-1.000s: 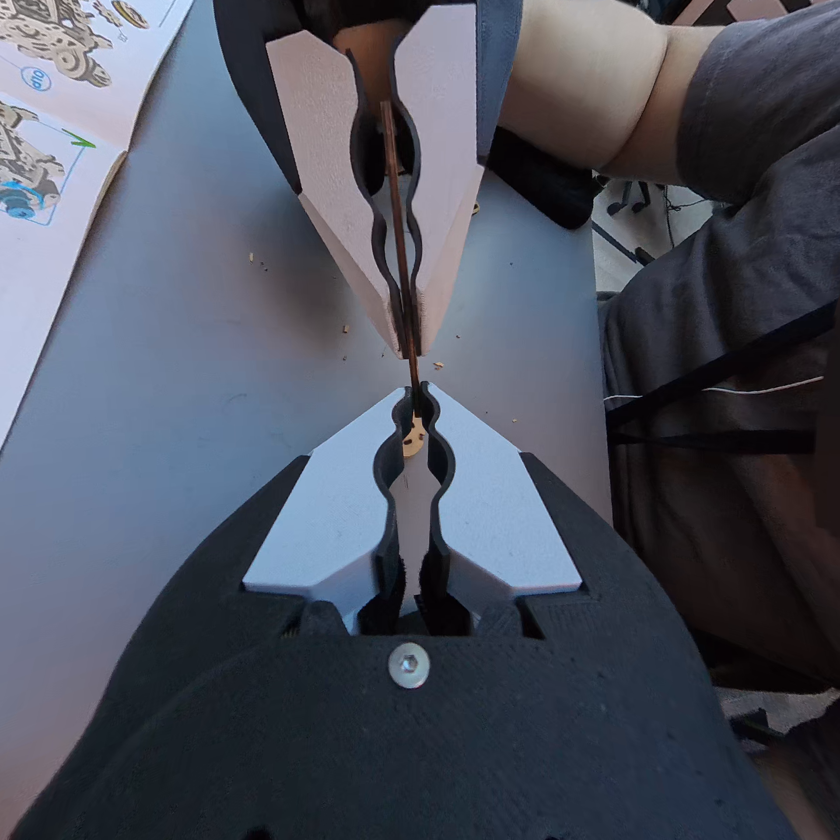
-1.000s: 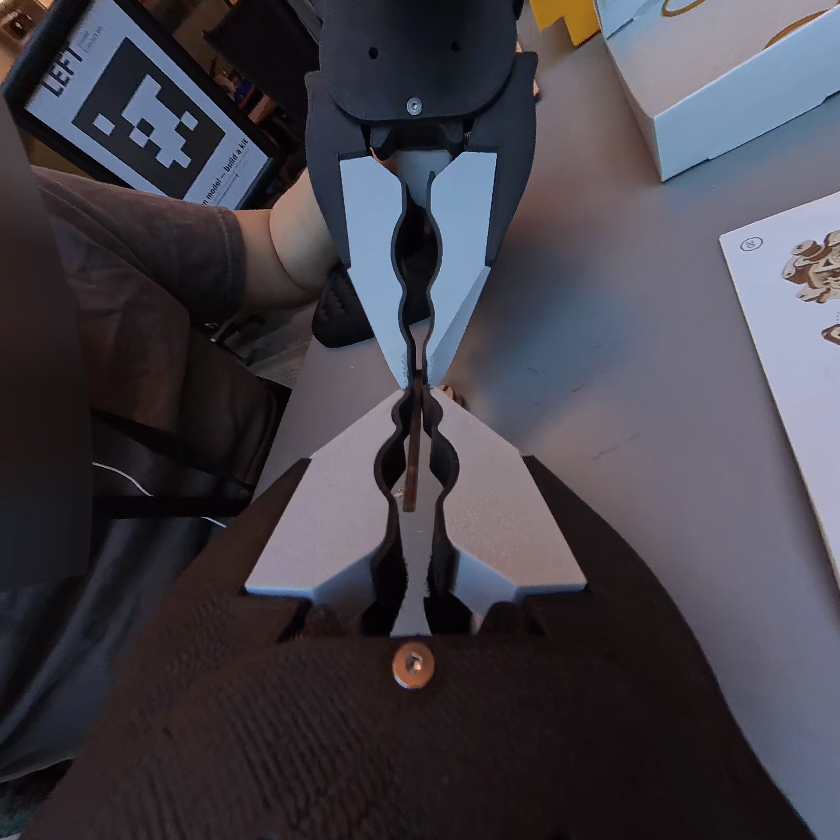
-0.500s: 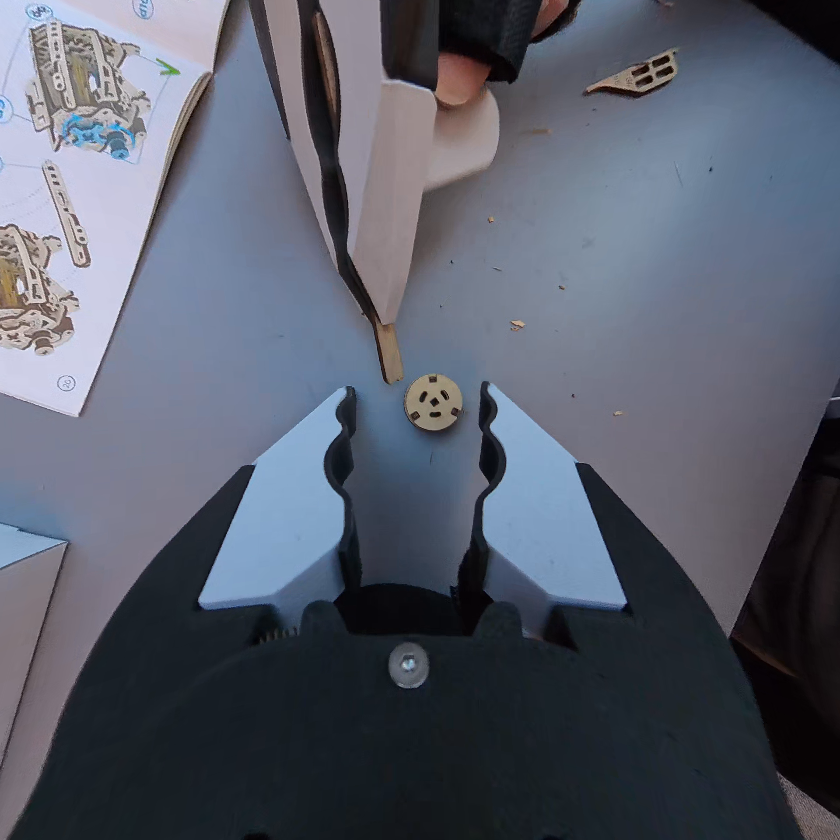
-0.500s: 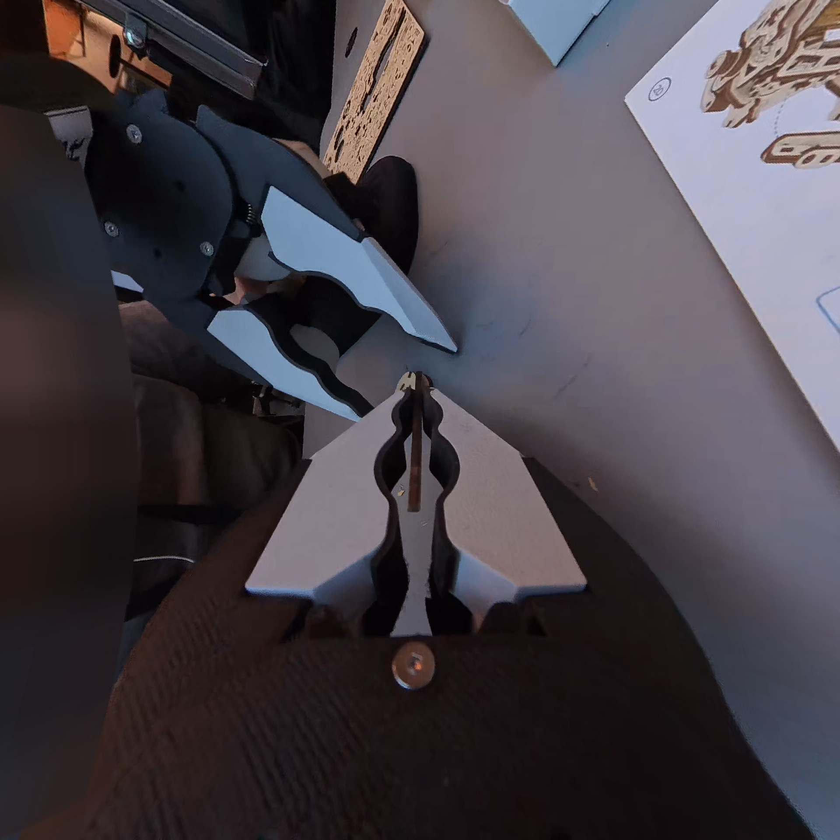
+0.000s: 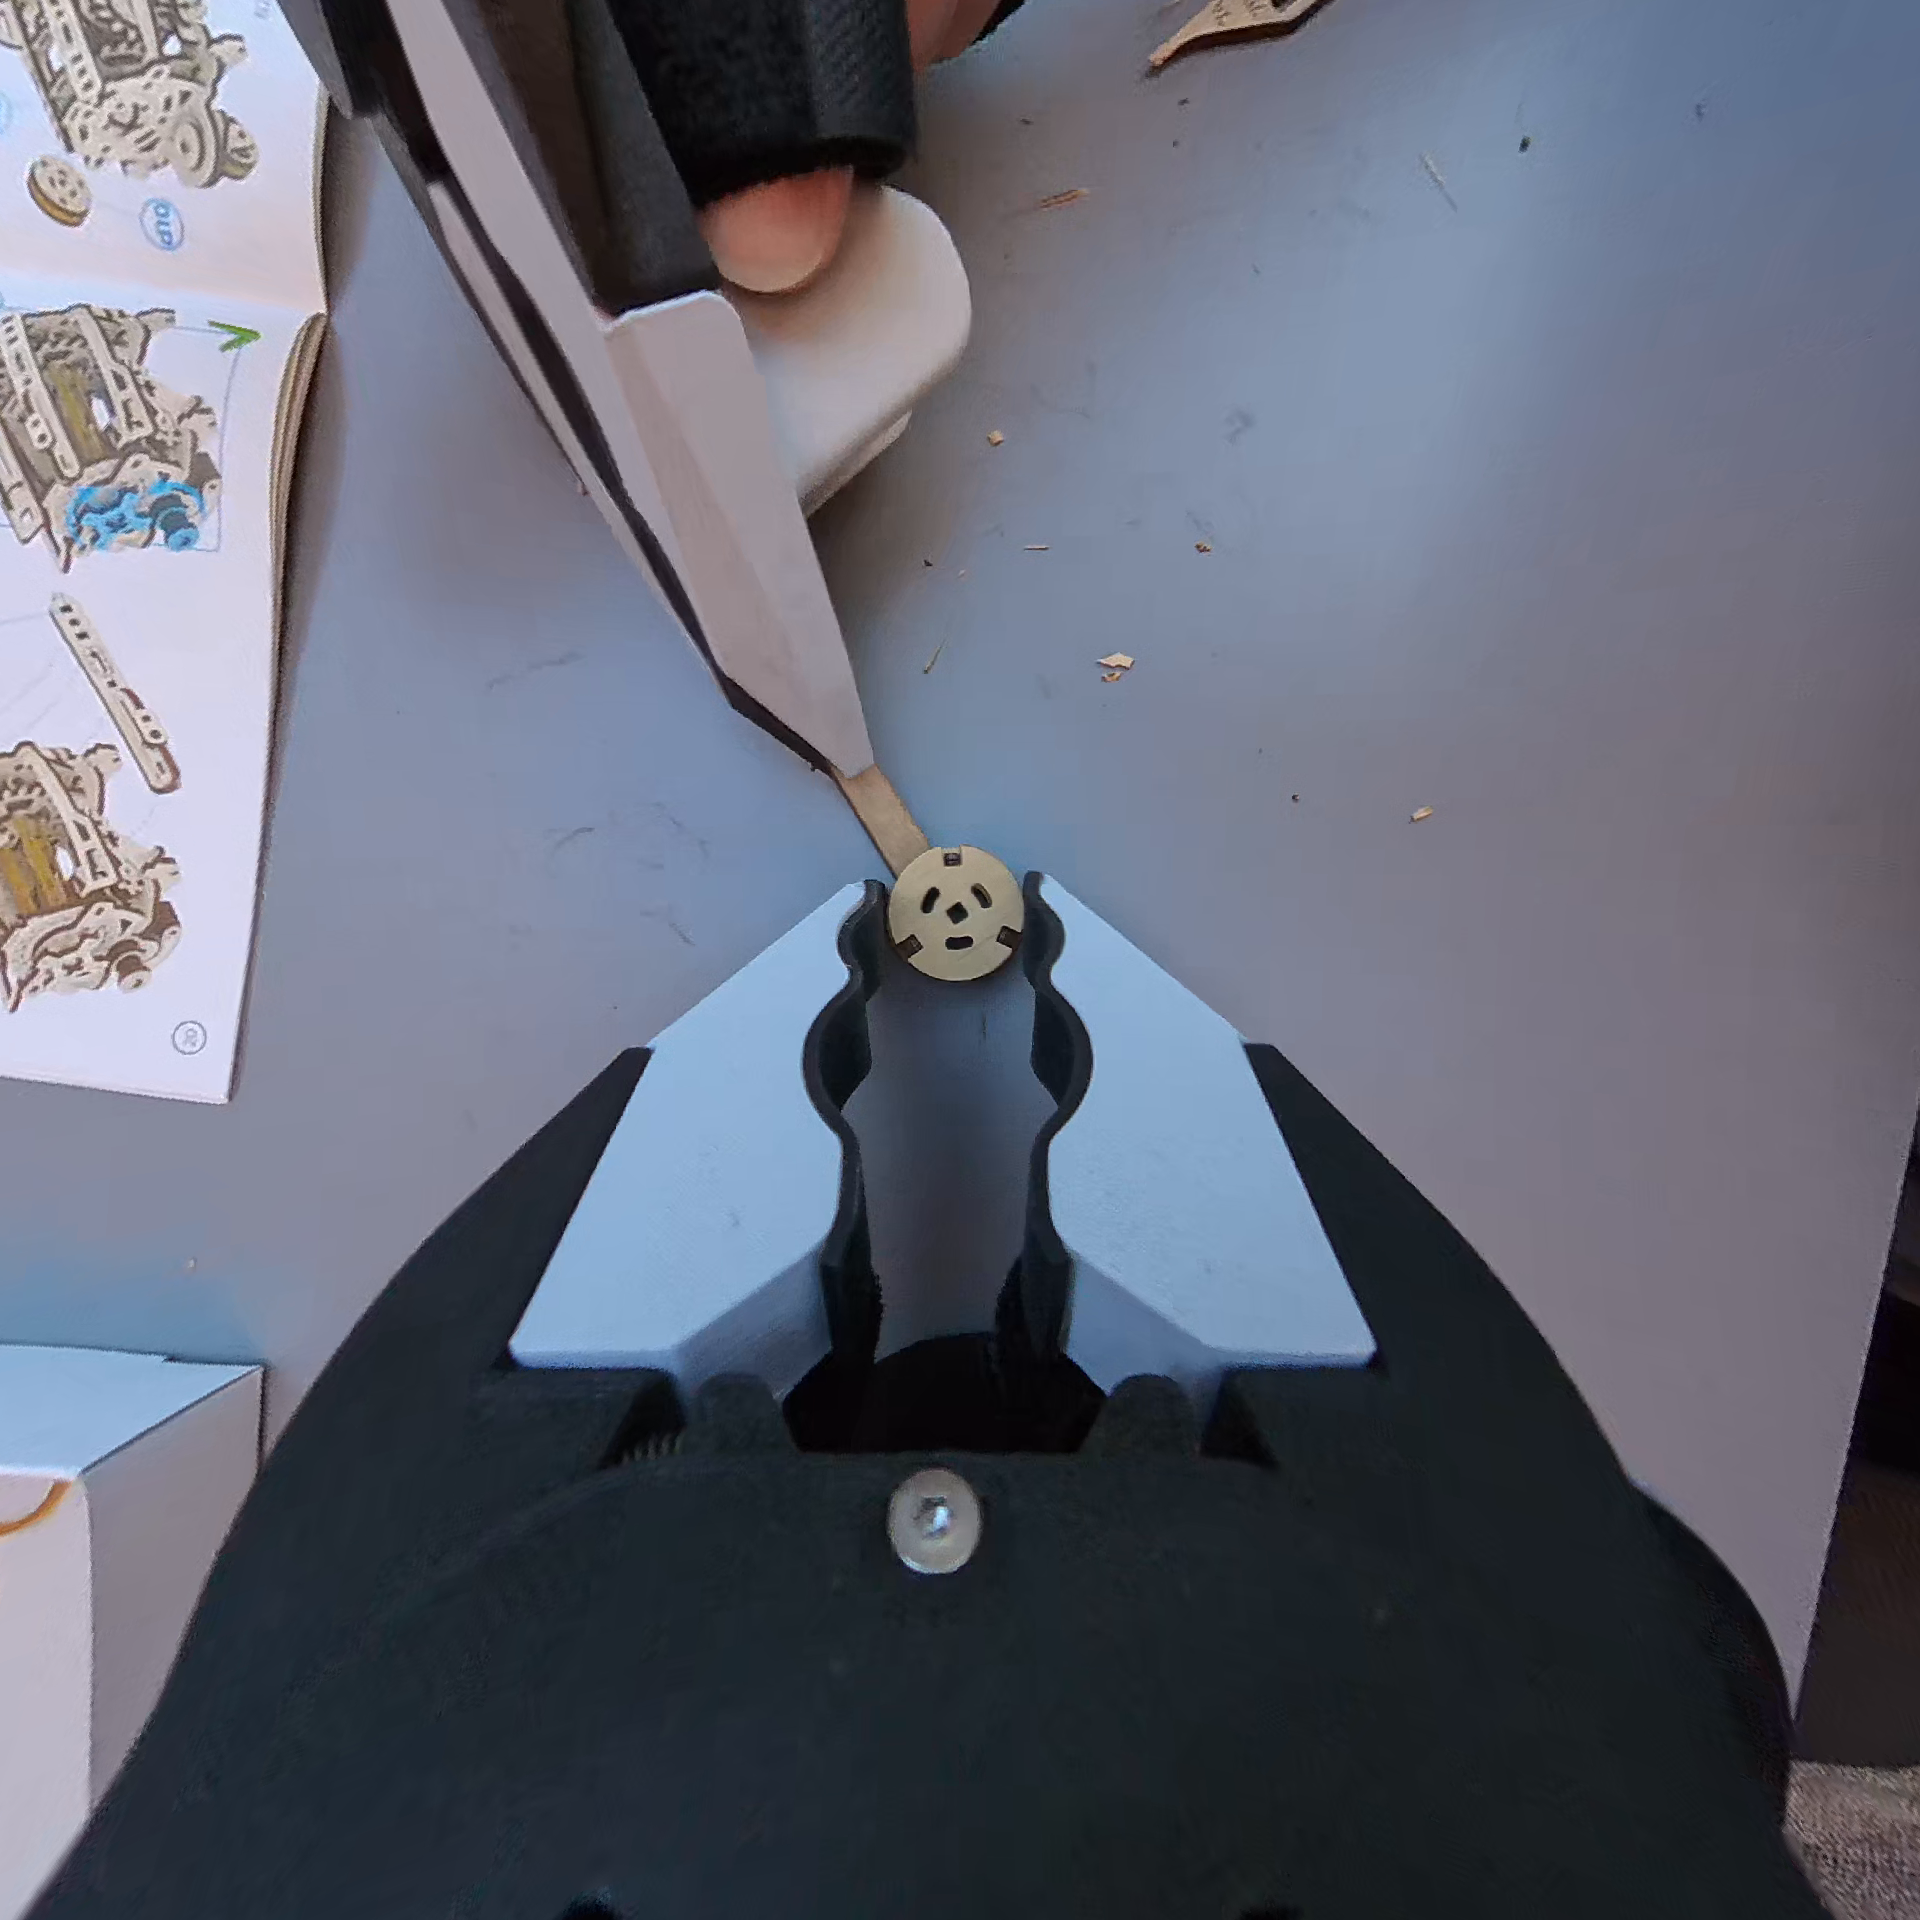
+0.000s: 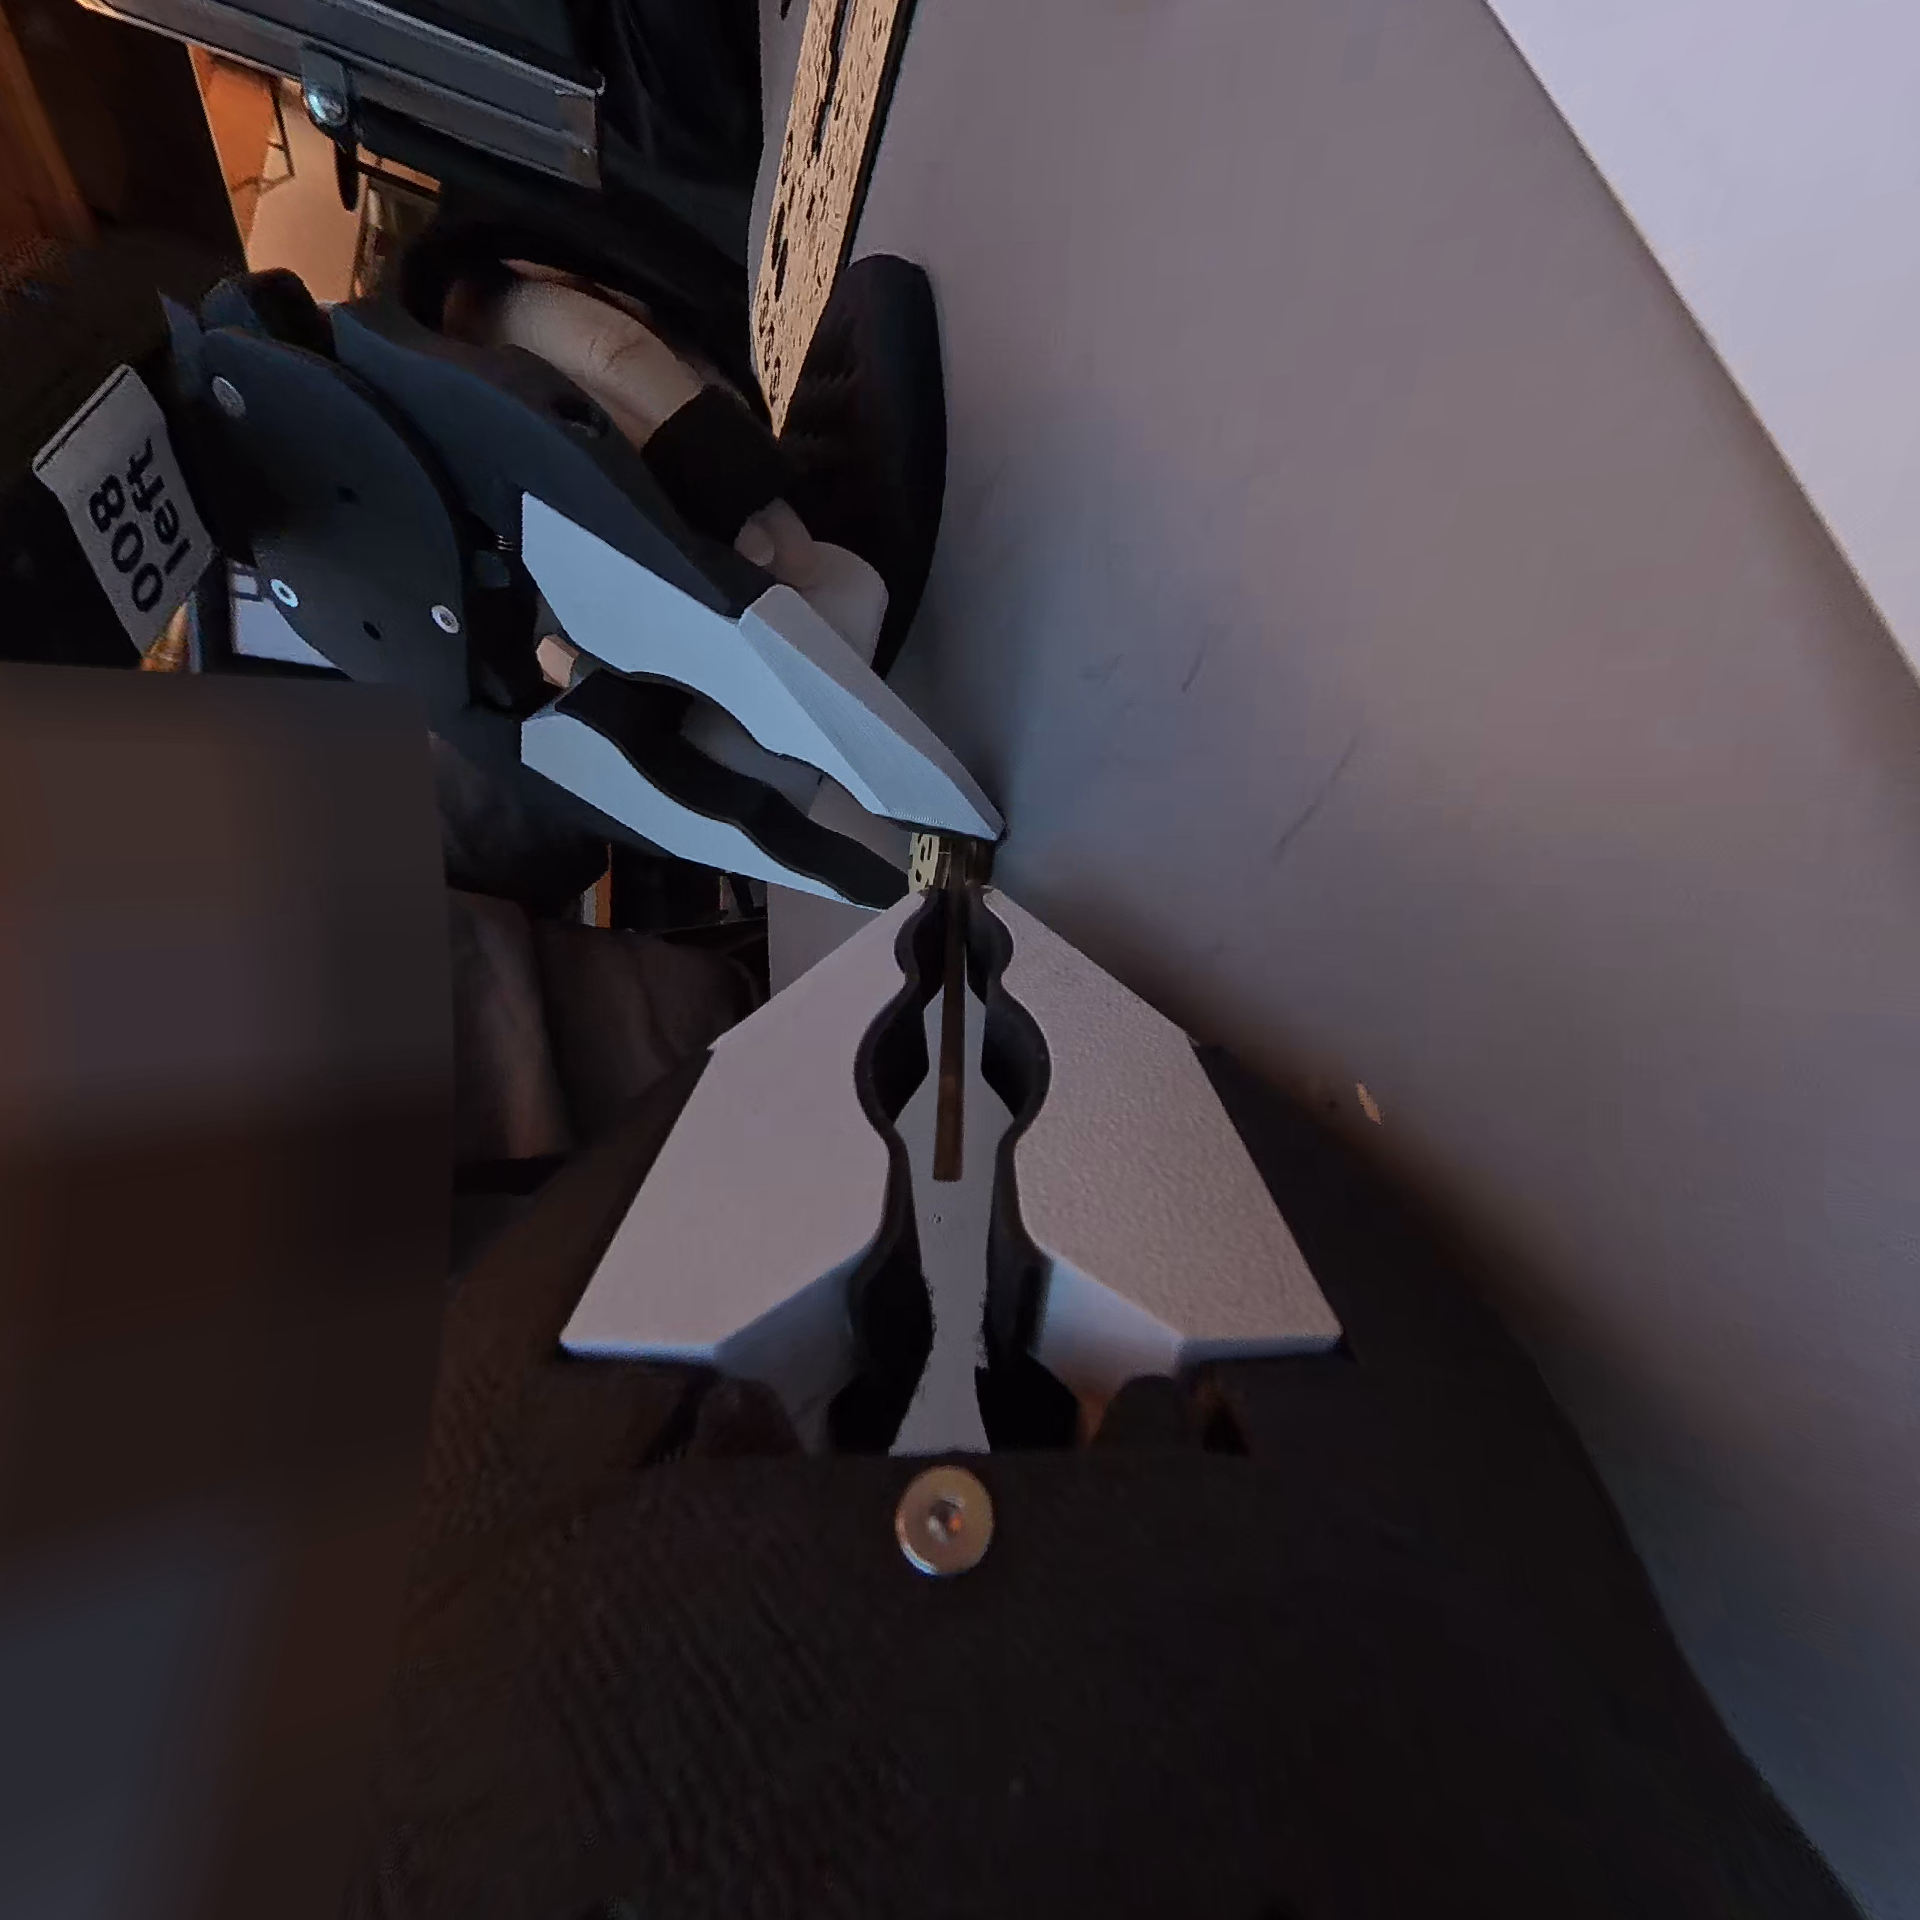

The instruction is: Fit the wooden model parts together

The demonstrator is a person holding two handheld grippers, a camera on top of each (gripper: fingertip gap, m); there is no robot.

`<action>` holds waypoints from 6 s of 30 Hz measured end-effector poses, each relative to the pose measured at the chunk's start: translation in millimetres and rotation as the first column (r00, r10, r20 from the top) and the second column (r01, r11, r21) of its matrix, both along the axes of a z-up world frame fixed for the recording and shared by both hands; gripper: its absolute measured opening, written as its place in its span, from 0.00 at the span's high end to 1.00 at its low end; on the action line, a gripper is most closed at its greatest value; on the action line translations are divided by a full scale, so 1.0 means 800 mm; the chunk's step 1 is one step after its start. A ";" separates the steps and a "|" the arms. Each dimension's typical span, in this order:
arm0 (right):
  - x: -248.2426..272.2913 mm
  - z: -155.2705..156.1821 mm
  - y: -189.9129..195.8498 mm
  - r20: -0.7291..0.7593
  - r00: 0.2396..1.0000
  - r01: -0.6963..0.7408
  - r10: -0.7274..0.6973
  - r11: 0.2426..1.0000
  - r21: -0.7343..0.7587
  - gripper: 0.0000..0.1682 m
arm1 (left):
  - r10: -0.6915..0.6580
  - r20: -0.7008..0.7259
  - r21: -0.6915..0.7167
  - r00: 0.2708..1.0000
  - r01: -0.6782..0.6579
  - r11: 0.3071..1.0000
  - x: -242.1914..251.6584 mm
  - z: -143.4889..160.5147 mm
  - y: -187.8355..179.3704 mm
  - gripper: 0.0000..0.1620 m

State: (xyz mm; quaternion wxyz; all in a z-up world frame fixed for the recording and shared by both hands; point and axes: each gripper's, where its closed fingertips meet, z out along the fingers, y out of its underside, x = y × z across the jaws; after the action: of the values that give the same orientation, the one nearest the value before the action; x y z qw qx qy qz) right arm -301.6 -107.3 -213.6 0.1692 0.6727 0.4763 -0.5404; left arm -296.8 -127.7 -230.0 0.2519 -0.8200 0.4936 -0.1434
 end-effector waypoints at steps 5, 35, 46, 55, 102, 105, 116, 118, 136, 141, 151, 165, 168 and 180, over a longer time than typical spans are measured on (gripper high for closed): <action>-0.007 -0.002 -0.001 0.028 0.999 -0.020 0.021 0.999 -0.042 1.00 | -0.083 0.044 -0.001 0.996 0.084 0.997 -0.002 0.001 -0.002 0.85; -0.006 -0.005 -0.006 0.121 0.972 -0.192 0.201 0.978 -0.076 1.00 | -0.155 0.113 0.074 0.981 0.147 0.986 -0.006 0.003 -0.003 0.83; -0.004 -0.004 -0.006 0.111 0.975 -0.190 0.192 0.981 -0.031 0.99 | -0.090 0.139 0.100 0.986 0.076 0.992 -0.003 0.008 -0.003 0.86; -0.004 -0.005 -0.009 0.100 0.974 -0.200 0.202 0.979 -0.029 0.99 | -0.134 0.130 0.121 0.982 0.118 0.986 -0.005 0.006 -0.007 0.86; -0.001 0.097 -0.015 -0.581 0.812 0.114 0.054 0.962 0.249 1.00 | 0.220 0.703 -0.123 0.676 -0.188 0.974 -0.005 0.114 0.002 0.98; -0.002 0.098 -0.018 -0.589 0.806 0.127 0.058 0.955 0.268 1.00 | 0.231 0.688 -0.126 0.688 -0.200 0.972 -0.002 0.114 0.003 0.99; 0.002 0.072 -0.033 -0.391 0.841 -0.080 0.374 0.801 0.593 0.87 | 0.112 0.276 -0.271 0.955 -0.034 0.962 -0.004 0.079 -0.022 0.99; -0.004 0.071 -0.038 -0.330 0.852 -0.153 0.407 0.794 0.588 0.86 | 0.060 0.157 -0.292 0.986 -0.012 0.956 -0.008 0.079 -0.020 1.00; -0.047 0.140 0.010 -0.602 0.777 0.192 -0.184 0.980 -0.052 1.00 | 0.315 0.652 -0.258 0.690 -0.189 0.947 0.002 0.120 0.020 0.85; -0.048 0.143 0.016 -0.611 0.753 0.209 -0.245 0.969 -0.131 1.00 | 0.302 0.677 -0.240 0.671 -0.186 0.953 0.006 0.107 0.021 0.99; -0.032 0.117 0.008 -0.546 0.837 -0.004 0.014 1.000 0.019 0.99 | 0.352 0.586 -0.385 0.730 -0.131 0.914 0.007 0.077 0.002 1.00; -0.033 0.072 0.066 -0.324 0.925 0.199 -0.198 0.980 -0.030 1.00 | 0.177 0.320 -0.060 0.931 -0.166 0.984 -0.035 0.037 -0.002 0.73; -0.037 0.053 0.073 -0.243 0.938 0.240 -0.246 0.969 -0.054 1.00 | 0.106 0.202 0.046 0.974 -0.118 0.992 -0.033 0.016 -0.006 0.73; -0.043 0.033 0.057 -0.147 0.950 0.266 -0.275 0.961 -0.083 1.00 | 0.020 0.187 0.094 0.982 -0.038 0.995 -0.018 0.014 -0.010 0.84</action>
State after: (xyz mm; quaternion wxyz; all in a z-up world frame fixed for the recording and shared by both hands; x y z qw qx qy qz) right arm -336.3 -61.4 -187.4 0.0762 0.6813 0.3746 -0.6242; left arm -310.8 -135.6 -218.5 0.3382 -0.7969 0.4625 -0.1914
